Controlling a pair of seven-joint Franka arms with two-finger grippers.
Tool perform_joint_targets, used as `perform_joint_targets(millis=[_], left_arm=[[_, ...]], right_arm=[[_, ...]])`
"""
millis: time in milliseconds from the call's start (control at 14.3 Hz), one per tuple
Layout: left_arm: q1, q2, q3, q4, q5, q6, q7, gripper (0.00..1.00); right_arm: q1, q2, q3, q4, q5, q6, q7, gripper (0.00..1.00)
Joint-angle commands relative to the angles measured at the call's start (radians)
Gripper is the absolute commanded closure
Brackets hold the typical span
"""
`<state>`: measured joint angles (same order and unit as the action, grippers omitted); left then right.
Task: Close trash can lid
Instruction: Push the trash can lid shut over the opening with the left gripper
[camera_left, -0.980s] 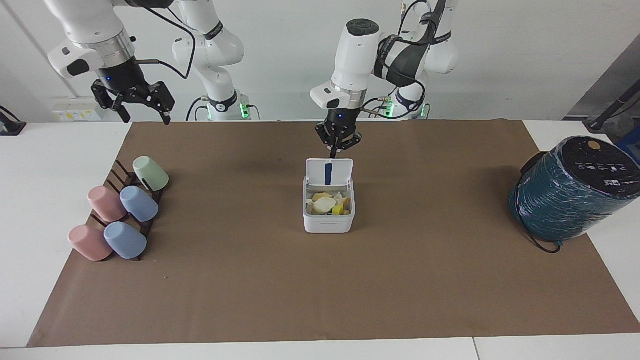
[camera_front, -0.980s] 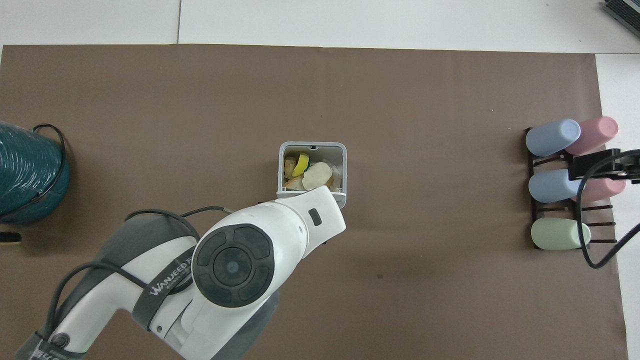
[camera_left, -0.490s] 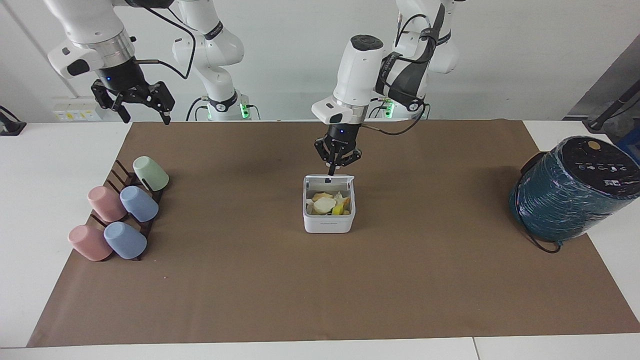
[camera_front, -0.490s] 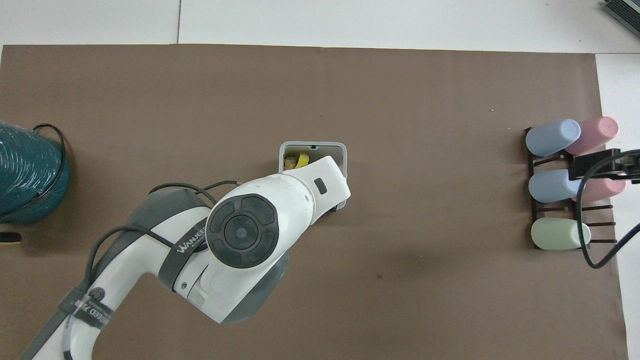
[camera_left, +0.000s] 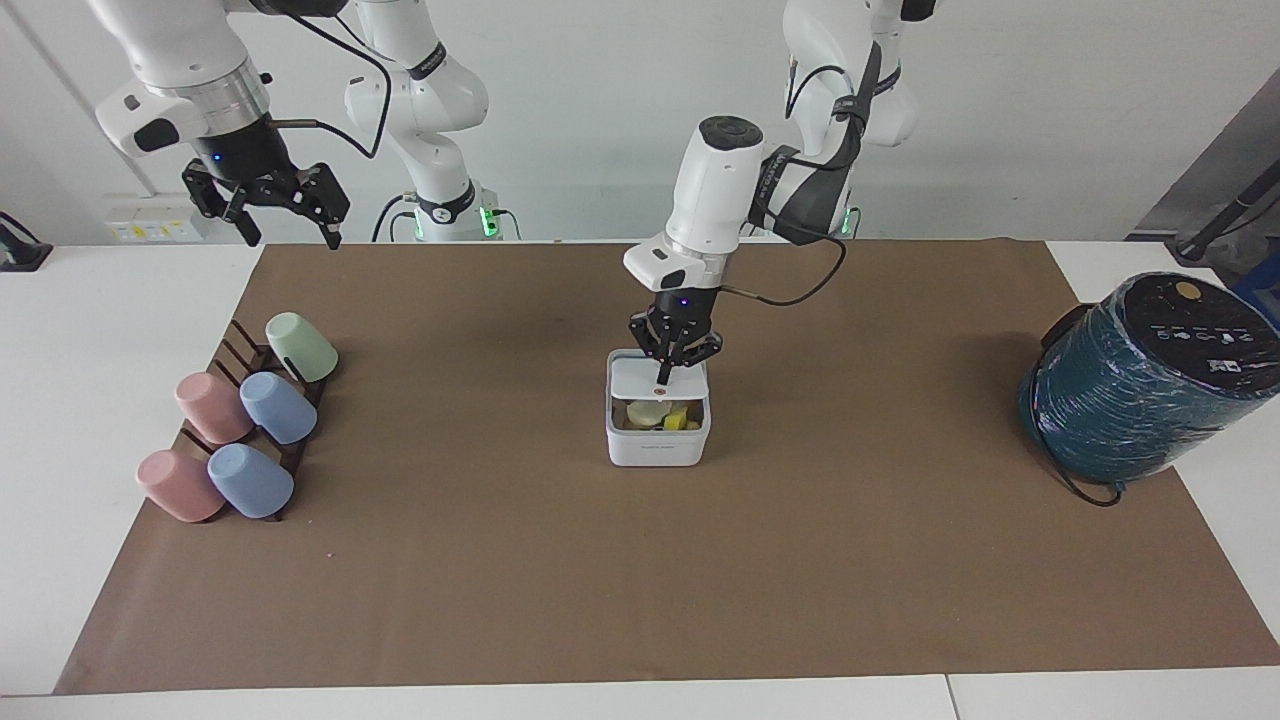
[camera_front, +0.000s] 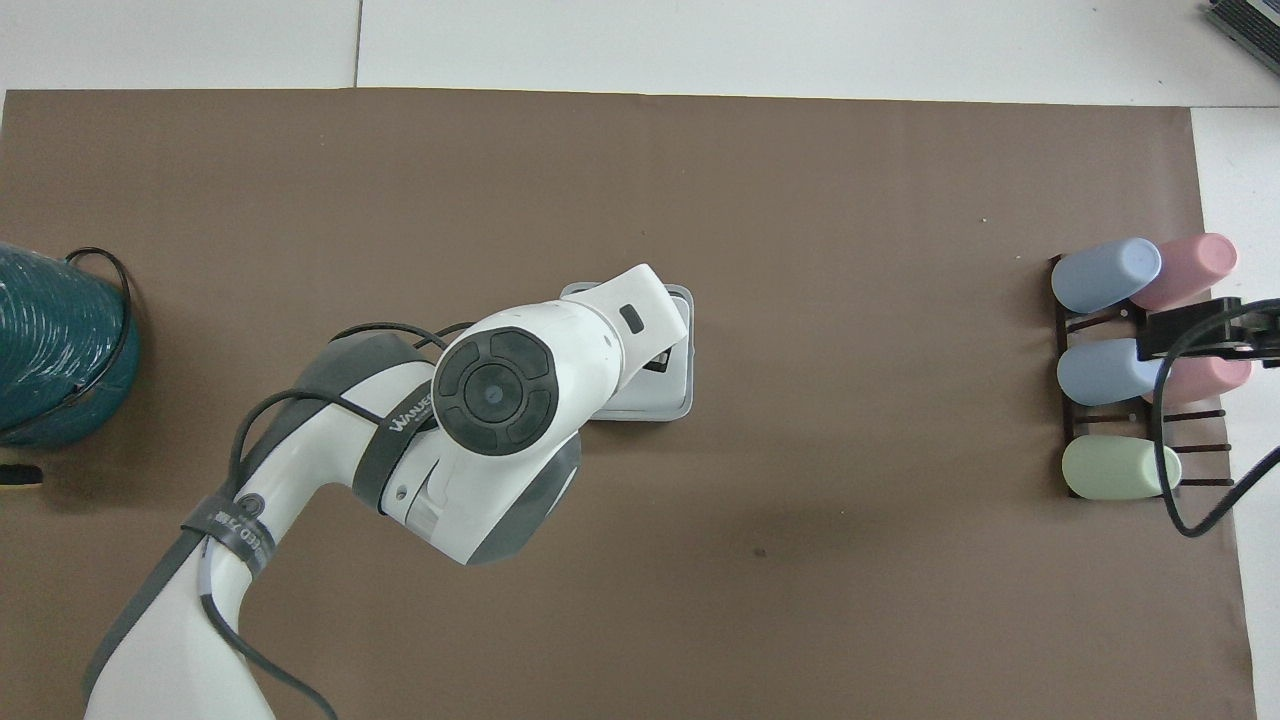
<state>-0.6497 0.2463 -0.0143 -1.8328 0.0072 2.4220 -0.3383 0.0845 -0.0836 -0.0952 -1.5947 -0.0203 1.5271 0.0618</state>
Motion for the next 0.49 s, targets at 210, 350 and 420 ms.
perform_joint_targets(millis=[210,350,420], left_arm=[[0.002,0.111,0.0,0.052,0.016,0.036,-0.018,1.0],[0.001,0.108,0.002,0.055,0.017,0.0,-0.018,1.0],[-0.002,0.093,0.002,0.053,0.019,-0.039,-0.018,1.0]], right_arm=[[-0.006,-0.018,0.0,-0.01,0.02,-0.016,-0.022,0.0],[-0.006,-0.018,0.002,-0.01,0.02,-0.016,-0.022,0.0],[-0.006,-0.018,0.002,-0.01,0.02,-0.016,-0.022,0.0]])
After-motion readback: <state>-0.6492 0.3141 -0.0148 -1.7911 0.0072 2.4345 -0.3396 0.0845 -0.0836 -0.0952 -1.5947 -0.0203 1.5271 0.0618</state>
